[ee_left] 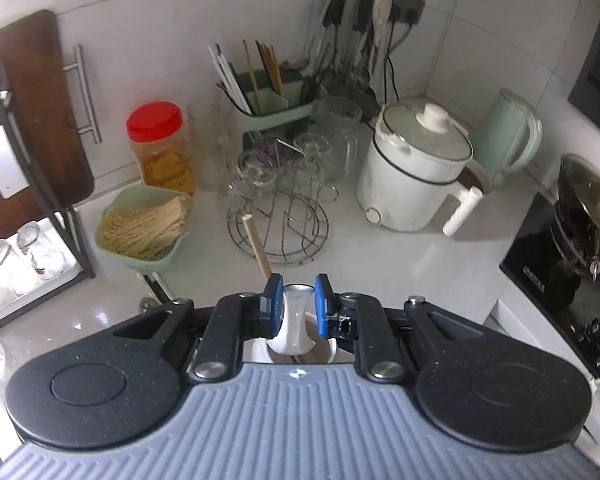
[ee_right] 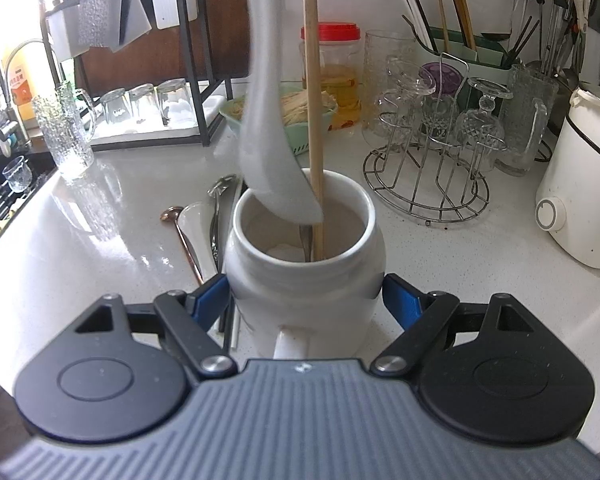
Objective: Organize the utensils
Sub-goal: 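Lower the white spoon into the mug and open the left tool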
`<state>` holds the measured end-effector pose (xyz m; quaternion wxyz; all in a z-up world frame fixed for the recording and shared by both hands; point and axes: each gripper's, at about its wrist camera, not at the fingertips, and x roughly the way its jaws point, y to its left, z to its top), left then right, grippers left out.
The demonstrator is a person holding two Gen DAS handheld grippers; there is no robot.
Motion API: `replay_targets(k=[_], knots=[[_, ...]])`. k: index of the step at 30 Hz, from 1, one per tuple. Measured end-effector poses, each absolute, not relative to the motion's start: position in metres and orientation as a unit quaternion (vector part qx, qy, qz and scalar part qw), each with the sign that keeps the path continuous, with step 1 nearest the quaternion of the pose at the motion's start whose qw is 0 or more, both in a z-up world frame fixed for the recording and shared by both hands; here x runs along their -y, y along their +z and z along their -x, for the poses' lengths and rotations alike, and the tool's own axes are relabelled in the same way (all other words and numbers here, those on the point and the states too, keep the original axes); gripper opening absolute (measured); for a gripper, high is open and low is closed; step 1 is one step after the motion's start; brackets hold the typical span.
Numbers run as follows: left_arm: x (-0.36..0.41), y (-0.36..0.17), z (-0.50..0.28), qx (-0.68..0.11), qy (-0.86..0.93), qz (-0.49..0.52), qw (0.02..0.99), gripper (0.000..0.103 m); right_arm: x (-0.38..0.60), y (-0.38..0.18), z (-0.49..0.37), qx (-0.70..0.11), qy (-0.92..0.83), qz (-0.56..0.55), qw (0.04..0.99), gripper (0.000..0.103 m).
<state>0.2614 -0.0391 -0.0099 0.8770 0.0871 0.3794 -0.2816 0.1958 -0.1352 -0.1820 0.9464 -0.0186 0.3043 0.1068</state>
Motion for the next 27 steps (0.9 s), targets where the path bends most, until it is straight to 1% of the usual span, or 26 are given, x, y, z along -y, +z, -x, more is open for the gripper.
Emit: replay_targets(k=[5, 12, 27], knots=[[0.054, -0.02, -0.273, -0.402, -0.294, -0.118, 0.859, 0.019, 0.135, -0.183, -0.195, -0.302, 0.106, 0.017, 0.947, 0.086], [0.067, -0.039, -0.29, -0.453, -0.301, -0.156, 0.825, 0.019, 0.135, -0.183, -0.195, -0.301, 0.106, 0.017, 0.947, 0.086], [0.082, -0.075, -0.31, -0.526, -0.303, -0.183, 0.773, 0.019, 0.135, -0.182, -0.195, -0.299, 0.106, 0.02, 0.948, 0.086]])
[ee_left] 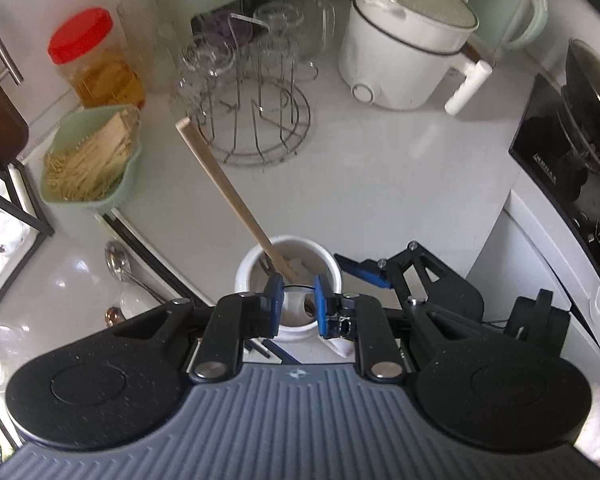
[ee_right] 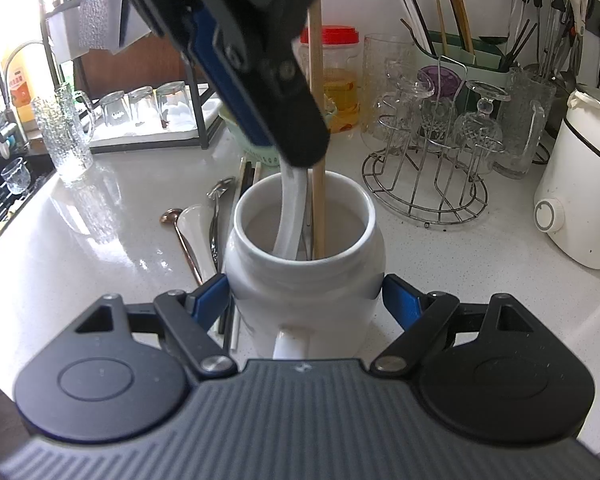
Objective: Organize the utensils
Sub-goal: 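Lower the white spoon into the mug and open the left tool, then move the left tool away from the mug toward the loose utensils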
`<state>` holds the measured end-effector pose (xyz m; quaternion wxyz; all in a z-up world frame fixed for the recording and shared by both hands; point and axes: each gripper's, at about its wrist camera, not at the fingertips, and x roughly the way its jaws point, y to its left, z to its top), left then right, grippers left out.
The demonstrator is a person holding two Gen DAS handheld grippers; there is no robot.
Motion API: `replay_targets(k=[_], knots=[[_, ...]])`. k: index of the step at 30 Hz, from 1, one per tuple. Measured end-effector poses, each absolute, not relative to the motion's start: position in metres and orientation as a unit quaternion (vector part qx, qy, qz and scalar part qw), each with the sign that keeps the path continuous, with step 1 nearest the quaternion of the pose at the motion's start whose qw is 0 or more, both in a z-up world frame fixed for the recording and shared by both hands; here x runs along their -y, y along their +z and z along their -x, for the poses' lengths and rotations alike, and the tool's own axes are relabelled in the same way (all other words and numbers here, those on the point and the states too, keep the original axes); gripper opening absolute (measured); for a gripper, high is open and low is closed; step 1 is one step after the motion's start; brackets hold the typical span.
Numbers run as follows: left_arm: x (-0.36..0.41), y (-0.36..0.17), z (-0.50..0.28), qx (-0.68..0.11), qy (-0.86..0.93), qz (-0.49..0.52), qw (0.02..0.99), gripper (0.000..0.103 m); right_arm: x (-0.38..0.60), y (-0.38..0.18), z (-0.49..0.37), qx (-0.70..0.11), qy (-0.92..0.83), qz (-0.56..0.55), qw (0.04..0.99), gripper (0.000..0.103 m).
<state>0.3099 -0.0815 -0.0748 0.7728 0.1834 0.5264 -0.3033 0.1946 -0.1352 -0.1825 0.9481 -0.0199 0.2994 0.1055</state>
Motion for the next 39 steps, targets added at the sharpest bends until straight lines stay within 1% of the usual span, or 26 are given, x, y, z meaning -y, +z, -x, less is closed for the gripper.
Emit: replay_targets(k=[5, 16, 19, 21, 22, 32, 39], knots=[[0.083, -0.086, -0.316, -0.548, -0.298, -0.179, 0.761, 0.019, 0.136, -0.182, -0.195, -0.3, 0.107, 0.022, 0.948, 0.086], [0.087, -0.082, -0.319, -0.545, -0.3, -0.174, 0.764, 0.02, 0.135, -0.182, -0.195, -0.299, 0.107, 0.02, 0.948, 0.086], [0.085, -0.076, -0.317, -0.527, -0.305, -0.168, 0.775, 0.021, 0.135, -0.182, -0.195, -0.298, 0.107, 0.02, 0.948, 0.086], [0.082, -0.069, -0.315, -0.51, -0.304, -0.161, 0.788, 0.033, 0.136, -0.182, -0.196, -0.3, 0.107, 0.017, 0.948, 0.086], [0.08, -0.065, -0.313, -0.5, -0.306, -0.153, 0.796, 0.034, 0.136, -0.182, -0.196, -0.301, 0.107, 0.016, 0.947, 0.086], [0.047, -0.043, -0.298, -0.45, -0.295, -0.095, 0.838, 0.034, 0.133, -0.182, -0.196, -0.303, 0.103, 0.014, 0.947, 0.086], [0.011, -0.039, -0.285, -0.42, -0.269, -0.062, 0.864, 0.034, 0.132, -0.182, -0.196, -0.303, 0.096, 0.011, 0.948, 0.086]])
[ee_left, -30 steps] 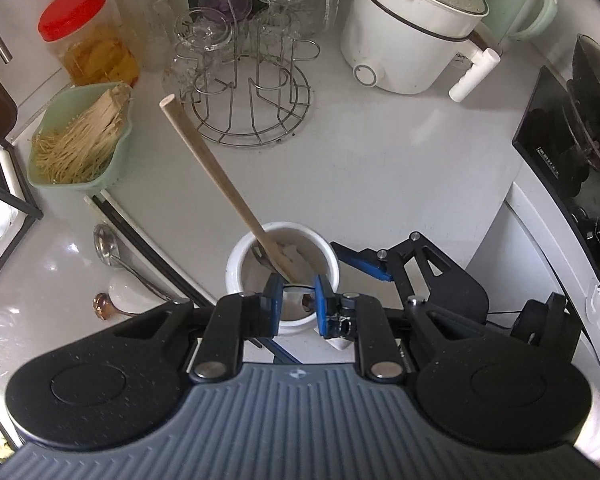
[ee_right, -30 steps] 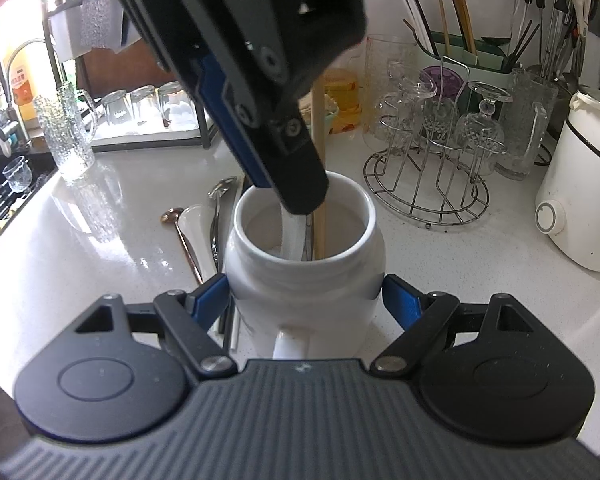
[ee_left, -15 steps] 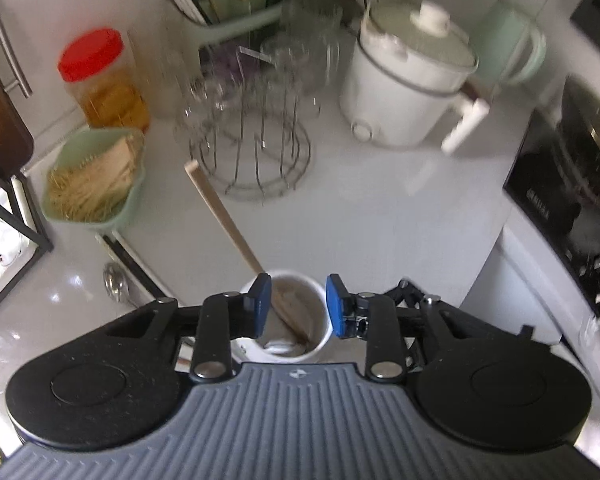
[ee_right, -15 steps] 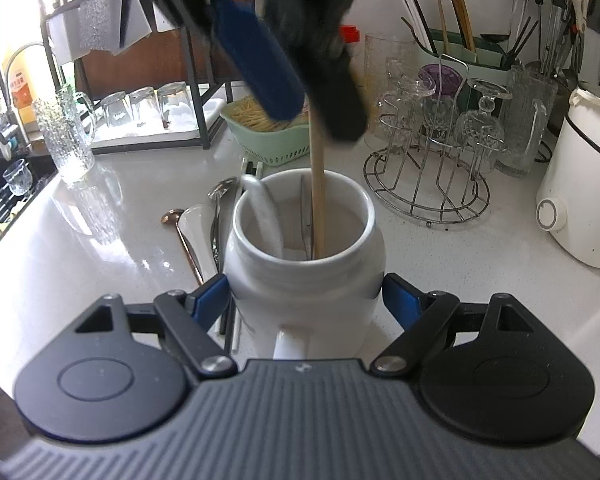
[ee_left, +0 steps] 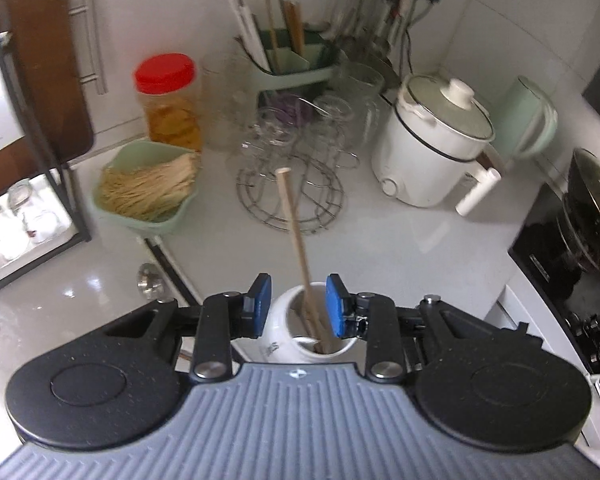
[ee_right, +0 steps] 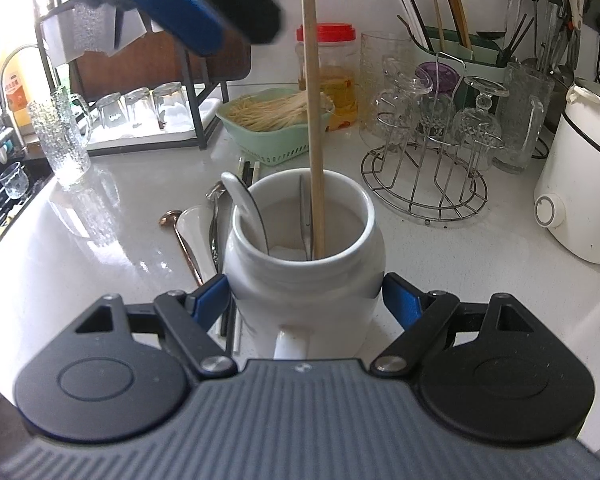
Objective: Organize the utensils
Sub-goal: 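Move the left tool away from the mug toward the loose utensils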
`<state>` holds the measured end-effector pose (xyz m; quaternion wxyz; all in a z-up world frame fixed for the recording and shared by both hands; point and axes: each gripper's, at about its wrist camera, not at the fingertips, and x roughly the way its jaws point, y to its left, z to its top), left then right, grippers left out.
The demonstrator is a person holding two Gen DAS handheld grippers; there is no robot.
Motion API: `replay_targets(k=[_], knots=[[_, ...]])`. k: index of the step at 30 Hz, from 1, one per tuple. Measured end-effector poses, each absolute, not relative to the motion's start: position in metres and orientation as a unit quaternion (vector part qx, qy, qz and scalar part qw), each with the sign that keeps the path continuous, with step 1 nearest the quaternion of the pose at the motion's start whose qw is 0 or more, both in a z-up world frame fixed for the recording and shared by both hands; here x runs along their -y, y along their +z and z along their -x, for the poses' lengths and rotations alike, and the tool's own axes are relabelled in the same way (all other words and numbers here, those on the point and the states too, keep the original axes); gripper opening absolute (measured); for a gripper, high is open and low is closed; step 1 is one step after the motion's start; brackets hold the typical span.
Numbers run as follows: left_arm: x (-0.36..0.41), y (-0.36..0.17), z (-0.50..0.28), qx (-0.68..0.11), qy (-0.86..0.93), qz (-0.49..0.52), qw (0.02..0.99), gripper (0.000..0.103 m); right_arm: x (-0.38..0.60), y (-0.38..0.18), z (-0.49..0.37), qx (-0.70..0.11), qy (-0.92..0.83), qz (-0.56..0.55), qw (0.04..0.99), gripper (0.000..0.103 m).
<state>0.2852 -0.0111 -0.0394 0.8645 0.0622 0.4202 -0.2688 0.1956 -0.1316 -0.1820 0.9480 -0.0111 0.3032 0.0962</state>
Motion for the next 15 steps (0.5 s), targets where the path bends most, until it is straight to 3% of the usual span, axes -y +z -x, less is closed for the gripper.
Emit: replay_targets(k=[15], knots=[[-0.051, -0.064, -0.267, -0.405, -0.211, -0.011, 0.89, 0.034, 0.13, -0.182, -0.196, -0.305, 0.092, 0.011, 0.948, 0.086]])
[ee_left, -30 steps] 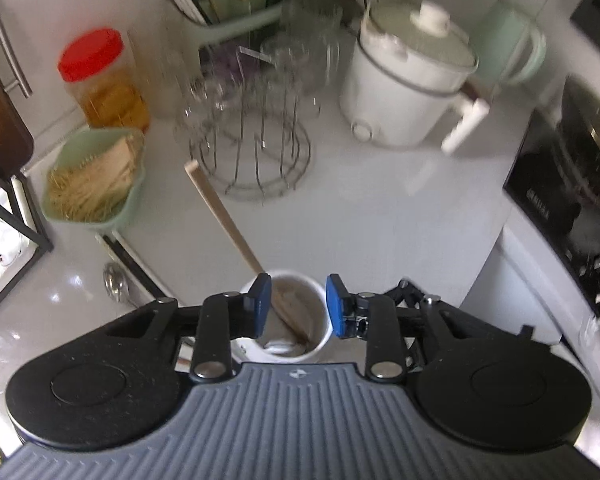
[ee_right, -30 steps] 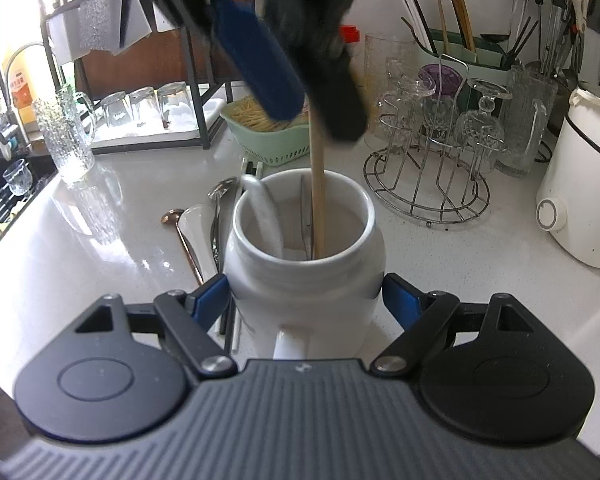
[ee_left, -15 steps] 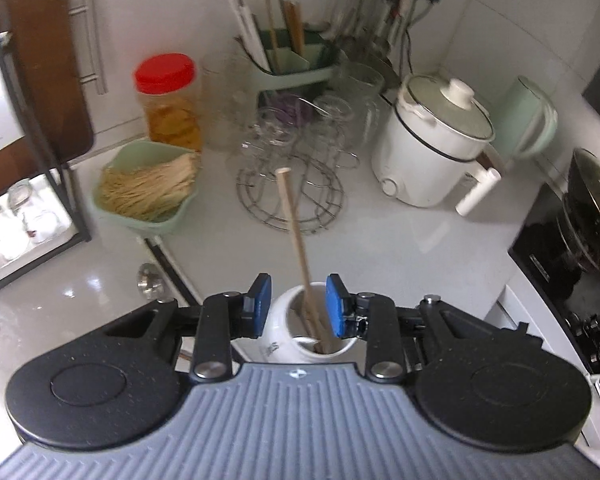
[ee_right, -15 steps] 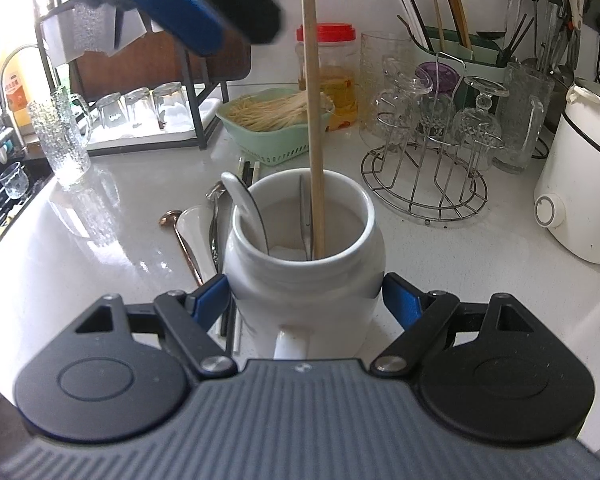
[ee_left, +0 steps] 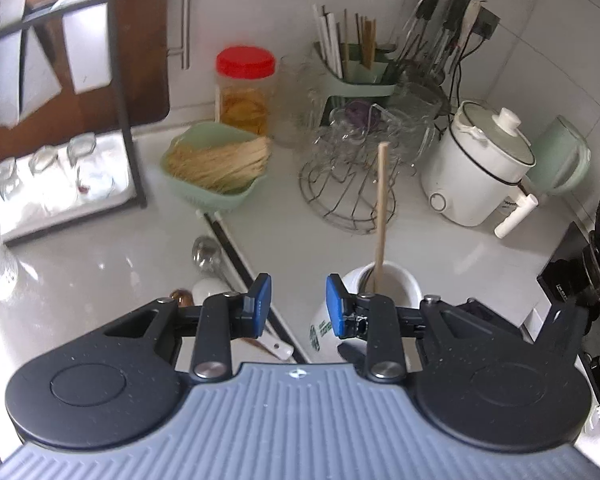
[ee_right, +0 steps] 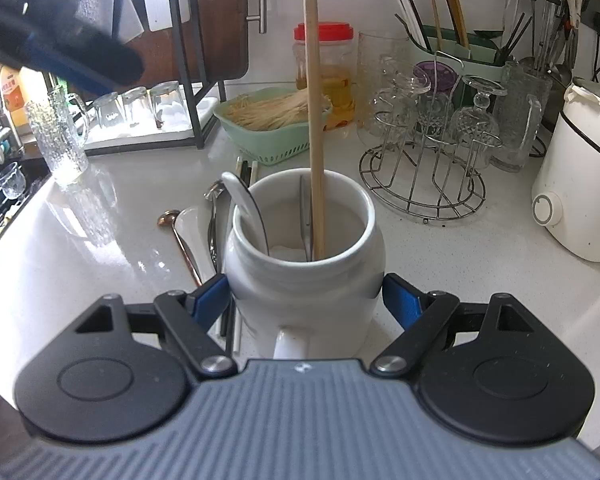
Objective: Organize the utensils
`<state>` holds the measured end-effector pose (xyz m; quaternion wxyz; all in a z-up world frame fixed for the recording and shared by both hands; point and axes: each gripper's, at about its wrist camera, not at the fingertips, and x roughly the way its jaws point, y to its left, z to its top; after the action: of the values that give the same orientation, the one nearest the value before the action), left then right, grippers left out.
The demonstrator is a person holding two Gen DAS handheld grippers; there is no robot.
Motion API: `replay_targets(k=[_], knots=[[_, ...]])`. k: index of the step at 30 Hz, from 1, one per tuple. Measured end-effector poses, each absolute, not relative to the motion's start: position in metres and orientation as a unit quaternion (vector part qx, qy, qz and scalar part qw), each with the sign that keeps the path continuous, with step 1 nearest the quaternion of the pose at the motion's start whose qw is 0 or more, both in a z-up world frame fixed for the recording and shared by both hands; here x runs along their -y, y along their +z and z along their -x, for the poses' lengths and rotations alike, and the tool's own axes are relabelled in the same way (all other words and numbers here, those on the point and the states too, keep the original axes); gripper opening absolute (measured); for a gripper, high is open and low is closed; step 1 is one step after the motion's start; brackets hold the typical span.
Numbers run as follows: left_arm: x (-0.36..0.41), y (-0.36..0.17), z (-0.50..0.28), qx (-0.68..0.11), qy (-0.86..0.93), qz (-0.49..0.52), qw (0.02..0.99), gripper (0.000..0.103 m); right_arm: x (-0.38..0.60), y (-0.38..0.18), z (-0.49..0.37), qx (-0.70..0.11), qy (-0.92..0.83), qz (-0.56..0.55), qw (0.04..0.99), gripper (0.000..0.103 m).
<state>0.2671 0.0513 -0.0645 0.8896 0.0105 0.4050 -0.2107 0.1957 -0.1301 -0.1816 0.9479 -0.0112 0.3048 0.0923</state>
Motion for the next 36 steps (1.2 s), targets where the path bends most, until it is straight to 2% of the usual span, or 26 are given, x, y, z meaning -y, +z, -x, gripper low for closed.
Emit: replay_targets(k=[13, 36], knots=[[-0.086, -0.095, -0.262, -0.415, -0.194, -0.003, 0.889, 0.034, 0.128, -0.182, -0.196, -0.302, 0.082, 0.005, 0.95, 0.086], [-0.099, -0.136, -0.248, -0.434, -0.18, 0.033, 0.882, 0.034, 0.125, -0.182, -0.195, -0.302, 0.076, 0.004, 0.95, 0.086]])
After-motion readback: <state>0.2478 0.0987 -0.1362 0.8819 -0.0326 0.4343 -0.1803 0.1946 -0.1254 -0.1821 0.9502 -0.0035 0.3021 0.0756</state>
